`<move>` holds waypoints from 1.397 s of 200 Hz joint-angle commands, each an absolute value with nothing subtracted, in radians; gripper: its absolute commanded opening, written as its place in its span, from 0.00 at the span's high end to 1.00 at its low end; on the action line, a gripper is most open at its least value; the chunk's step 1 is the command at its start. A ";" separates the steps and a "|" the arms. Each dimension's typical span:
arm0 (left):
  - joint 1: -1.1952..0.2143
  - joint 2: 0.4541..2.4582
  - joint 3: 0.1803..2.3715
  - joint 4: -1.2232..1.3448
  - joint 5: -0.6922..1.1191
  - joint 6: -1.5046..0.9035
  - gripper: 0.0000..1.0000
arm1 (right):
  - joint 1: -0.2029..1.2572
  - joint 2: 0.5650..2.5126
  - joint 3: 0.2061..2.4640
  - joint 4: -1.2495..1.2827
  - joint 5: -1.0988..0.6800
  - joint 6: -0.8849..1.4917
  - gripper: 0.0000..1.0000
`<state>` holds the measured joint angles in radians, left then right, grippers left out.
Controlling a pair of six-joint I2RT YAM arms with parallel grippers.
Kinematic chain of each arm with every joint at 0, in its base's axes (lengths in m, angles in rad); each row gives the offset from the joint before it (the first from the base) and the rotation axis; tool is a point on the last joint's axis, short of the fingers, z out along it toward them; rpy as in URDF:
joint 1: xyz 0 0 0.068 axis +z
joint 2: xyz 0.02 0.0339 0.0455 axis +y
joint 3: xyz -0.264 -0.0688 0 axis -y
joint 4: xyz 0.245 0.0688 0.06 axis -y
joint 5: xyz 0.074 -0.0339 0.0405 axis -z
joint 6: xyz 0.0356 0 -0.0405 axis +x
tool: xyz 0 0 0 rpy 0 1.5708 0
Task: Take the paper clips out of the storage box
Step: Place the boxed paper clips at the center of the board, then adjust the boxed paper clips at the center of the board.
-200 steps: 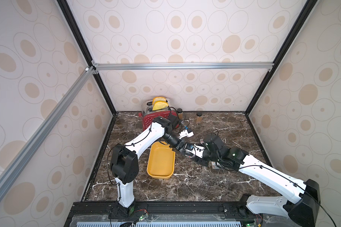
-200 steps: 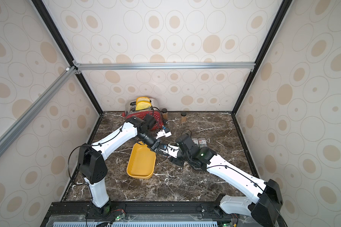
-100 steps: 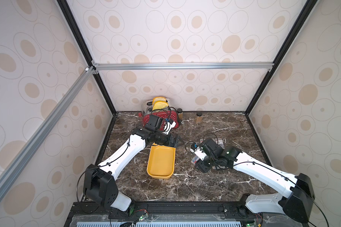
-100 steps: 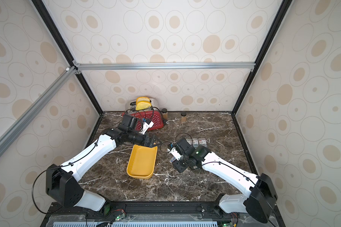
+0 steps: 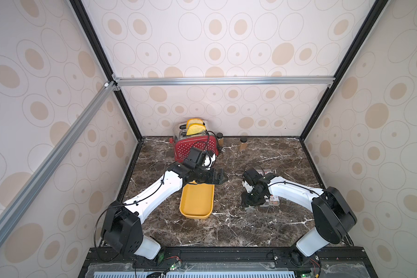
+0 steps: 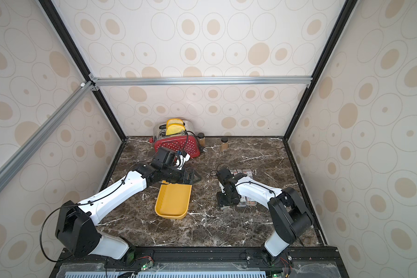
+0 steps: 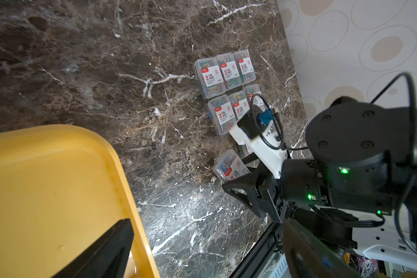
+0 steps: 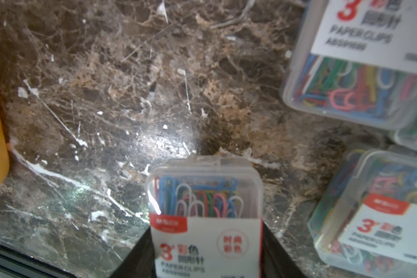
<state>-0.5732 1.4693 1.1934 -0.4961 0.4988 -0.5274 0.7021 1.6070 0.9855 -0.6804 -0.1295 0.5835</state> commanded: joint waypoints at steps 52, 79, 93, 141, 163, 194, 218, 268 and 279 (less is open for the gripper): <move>-0.591 1.484 1.182 -0.443 0.505 -0.549 0.01 | 0.696 1.683 0.969 -0.686 -0.040 0.684 0.69; -0.593 1.488 1.178 -0.435 0.508 -0.549 0.01 | 0.690 1.699 0.980 -0.699 -0.017 0.690 0.65; -0.593 1.493 1.176 -0.432 0.512 -0.548 0.01 | 0.692 1.709 0.986 -0.708 -0.010 0.694 0.61; -0.596 1.509 1.174 -0.426 0.520 -0.546 0.01 | 0.692 1.702 0.994 -0.718 -0.033 0.688 0.39; -0.597 1.513 1.170 -0.424 0.519 -0.546 0.01 | 0.692 1.686 1.014 -0.739 -0.037 0.677 0.26; -0.601 1.513 1.159 -0.420 0.514 -0.548 0.01 | 0.692 1.633 1.047 -0.782 -0.025 0.662 0.21; -0.620 1.503 1.150 -0.430 0.496 -0.541 0.02 | 0.693 1.550 1.105 -0.857 0.003 0.637 0.22; -0.750 1.584 1.159 -0.467 0.436 -0.550 0.12 | 0.680 1.397 1.198 -1.020 0.130 0.566 0.14; -0.773 1.619 1.161 -0.469 0.420 -0.558 0.16 | 0.668 1.376 1.205 -1.035 0.130 0.551 0.11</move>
<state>-0.7292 1.5505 1.1545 -0.4404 0.4633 -0.5423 0.6880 1.4094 1.1862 -0.9165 0.0677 0.5999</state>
